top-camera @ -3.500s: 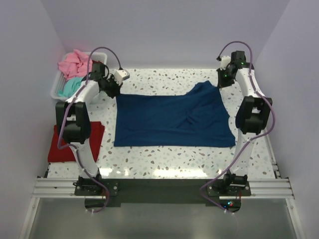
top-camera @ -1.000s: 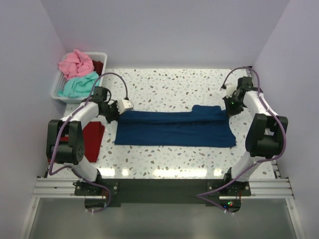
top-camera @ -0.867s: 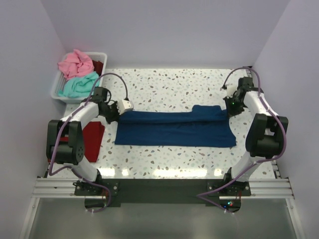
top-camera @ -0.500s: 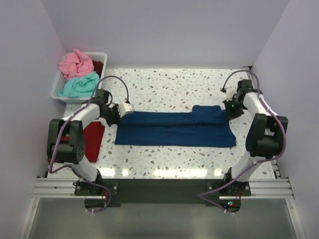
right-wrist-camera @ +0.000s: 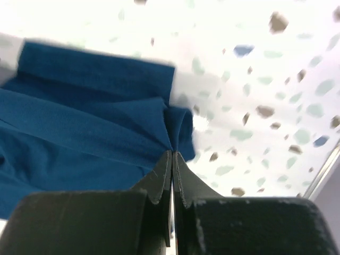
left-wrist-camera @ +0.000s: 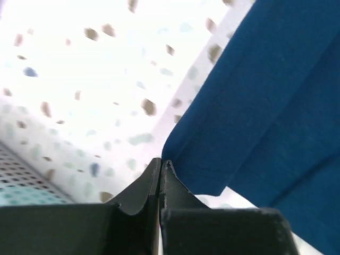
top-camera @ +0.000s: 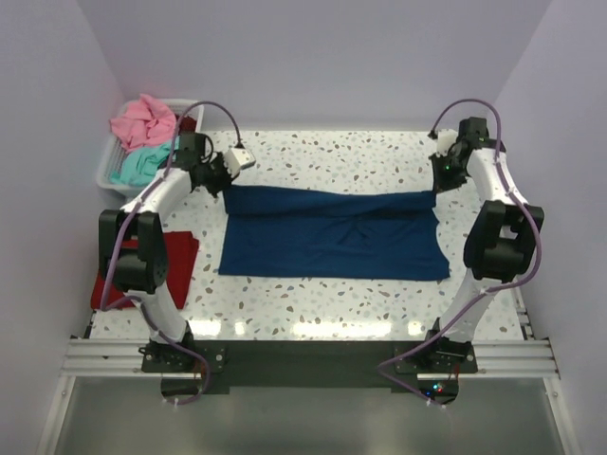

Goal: Fold and stack the t-shirts
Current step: Fold the tshirt

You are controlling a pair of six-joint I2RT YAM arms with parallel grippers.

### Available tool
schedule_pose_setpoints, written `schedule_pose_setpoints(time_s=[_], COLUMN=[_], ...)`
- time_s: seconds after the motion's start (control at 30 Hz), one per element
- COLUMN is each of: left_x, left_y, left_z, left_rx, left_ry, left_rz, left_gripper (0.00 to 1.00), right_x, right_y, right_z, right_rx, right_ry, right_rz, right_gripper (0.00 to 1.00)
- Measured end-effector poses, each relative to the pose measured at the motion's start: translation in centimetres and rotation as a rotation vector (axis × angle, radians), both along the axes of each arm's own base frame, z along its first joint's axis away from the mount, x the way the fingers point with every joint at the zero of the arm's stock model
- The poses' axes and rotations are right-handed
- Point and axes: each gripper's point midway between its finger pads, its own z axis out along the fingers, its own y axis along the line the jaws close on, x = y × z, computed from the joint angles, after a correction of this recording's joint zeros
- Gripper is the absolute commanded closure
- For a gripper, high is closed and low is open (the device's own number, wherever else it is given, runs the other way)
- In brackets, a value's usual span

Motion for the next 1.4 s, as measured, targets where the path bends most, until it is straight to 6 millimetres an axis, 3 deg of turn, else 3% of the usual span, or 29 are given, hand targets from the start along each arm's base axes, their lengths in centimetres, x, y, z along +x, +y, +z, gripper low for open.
schedule_pose_setpoints(time_s=[0.17, 0.4, 0.53, 0.7, 0.83, 1.13, 1.4], left_x=[4.0, 5.1, 3.6, 1.2, 0.0, -0.9, -3.1], left_y=[-0.2, 0.0, 0.1, 0.4, 1.1, 1.6, 1.9], left_z=[2.7, 3.2, 0.9, -1.6, -1.5, 0.0, -2.4], left_rx=[-0.041, -0.051, -0.038, -0.011, 0.004, 0.015, 0.059], left_ry=[-0.113, -0.163, -0.110, -0.053, -0.054, -0.093, -0.045], left_rz=[0.065, 0.093, 0.086, 0.065, 0.056, 0.025, -0.029], left_gripper=[1.00, 1.00, 1.00, 1.00, 1.00, 1.00, 1.00], right_x=[3.5, 3.6, 3.2, 0.8, -0.9, -2.8, -7.3], right_y=[-0.2, 0.0, 0.1, 0.4, 0.6, 0.8, 1.5], right_z=[2.1, 2.0, 1.6, 0.0, 0.1, 2.6, -1.1], right_rx=[0.013, 0.031, 0.034, 0.037, 0.032, 0.010, 0.027], right_ry=[-0.078, -0.067, -0.054, 0.012, 0.030, -0.020, 0.104], right_rz=[-0.021, -0.025, -0.024, -0.012, 0.004, 0.034, 0.038], right_gripper=[1.00, 1.00, 1.00, 1.00, 1.00, 1.00, 1.00])
